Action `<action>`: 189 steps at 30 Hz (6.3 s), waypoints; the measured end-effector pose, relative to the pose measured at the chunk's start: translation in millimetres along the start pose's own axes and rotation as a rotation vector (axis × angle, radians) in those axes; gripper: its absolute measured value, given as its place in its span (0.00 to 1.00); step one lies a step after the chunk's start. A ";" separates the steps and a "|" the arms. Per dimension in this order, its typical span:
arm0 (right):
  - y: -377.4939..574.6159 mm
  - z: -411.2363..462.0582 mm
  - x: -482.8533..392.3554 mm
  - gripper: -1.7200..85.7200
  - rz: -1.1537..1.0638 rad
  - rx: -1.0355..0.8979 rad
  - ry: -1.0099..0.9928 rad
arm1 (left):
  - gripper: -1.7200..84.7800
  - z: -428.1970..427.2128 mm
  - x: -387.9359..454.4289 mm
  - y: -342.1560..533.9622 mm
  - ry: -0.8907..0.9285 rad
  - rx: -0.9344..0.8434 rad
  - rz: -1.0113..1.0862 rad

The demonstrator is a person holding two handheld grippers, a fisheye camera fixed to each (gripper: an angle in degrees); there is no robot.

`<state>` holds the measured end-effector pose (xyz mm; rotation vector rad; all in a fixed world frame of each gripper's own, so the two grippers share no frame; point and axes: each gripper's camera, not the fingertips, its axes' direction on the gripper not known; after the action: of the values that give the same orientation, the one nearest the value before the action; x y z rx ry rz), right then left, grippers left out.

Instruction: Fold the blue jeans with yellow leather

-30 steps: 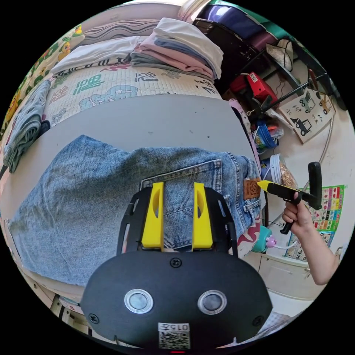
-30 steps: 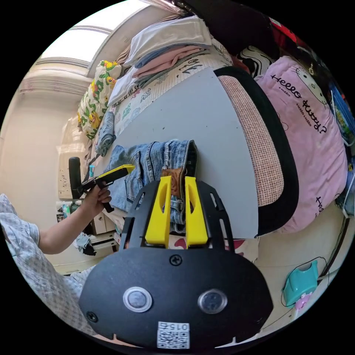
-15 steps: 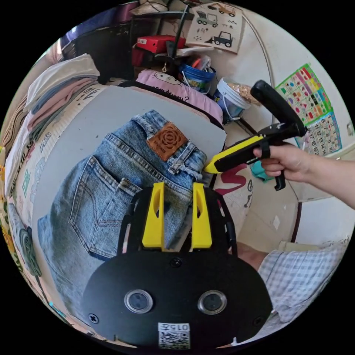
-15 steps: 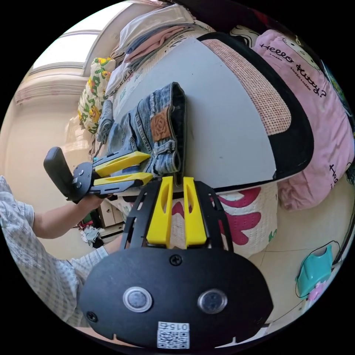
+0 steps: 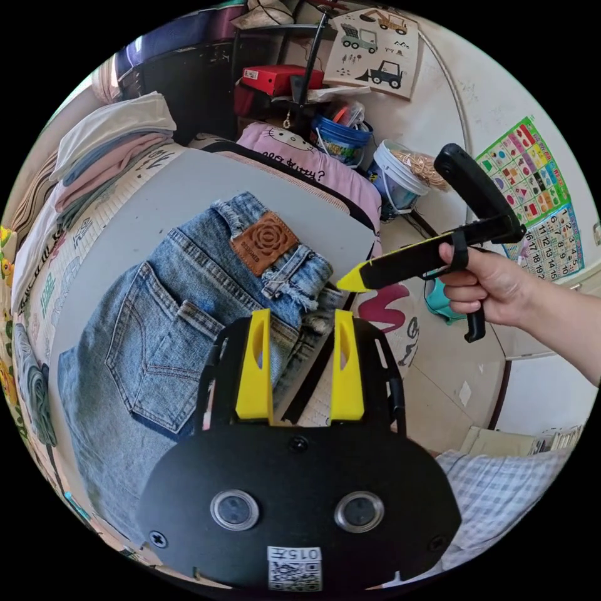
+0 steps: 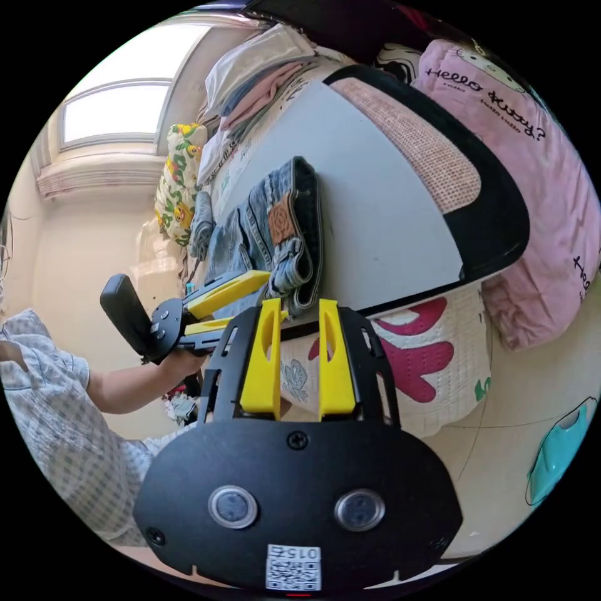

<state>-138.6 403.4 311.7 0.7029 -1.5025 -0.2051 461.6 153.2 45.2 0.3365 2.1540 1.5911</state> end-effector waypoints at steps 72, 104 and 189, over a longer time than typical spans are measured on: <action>-121.6 260.7 -336.3 0.09 0.298 -0.275 0.826 | 0.05 94.0 -435.7 862.1 0.030 0.901 -1.813; -189.8 37.4 -108.6 0.13 -0.078 -0.255 -0.222 | 0.03 135.6 -178.7 273.1 0.368 0.660 -0.825; -48.9 384.1 -33.9 0.08 -0.391 0.029 -0.021 | 0.08 -225.5 -400.5 148.6 0.403 0.220 -0.692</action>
<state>-492.8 269.0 224.6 1.0177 -1.3787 -0.4893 693.7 -167.8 321.7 -0.6597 2.3610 1.0818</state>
